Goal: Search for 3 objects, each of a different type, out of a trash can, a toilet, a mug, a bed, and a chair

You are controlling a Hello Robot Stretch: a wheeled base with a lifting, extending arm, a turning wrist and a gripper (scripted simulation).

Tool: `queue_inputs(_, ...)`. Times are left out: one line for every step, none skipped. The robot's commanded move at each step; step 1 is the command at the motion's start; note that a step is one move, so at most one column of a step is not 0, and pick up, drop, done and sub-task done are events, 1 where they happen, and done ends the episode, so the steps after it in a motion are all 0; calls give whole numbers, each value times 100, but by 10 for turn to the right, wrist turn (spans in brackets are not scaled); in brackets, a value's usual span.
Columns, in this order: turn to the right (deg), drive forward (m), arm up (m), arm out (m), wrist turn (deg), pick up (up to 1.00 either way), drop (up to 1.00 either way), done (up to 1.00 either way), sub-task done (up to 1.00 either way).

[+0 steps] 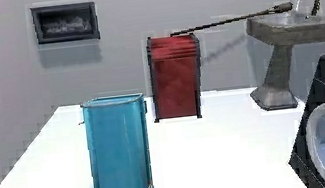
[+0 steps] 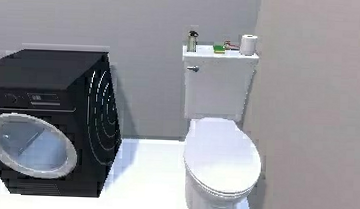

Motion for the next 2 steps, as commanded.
queue_inputs(0, 100, 0, 0, 0, 0, 0, 0, 0)
queue_inputs(0, 20, 0, 0, 0, 0, 0, 0, 0)
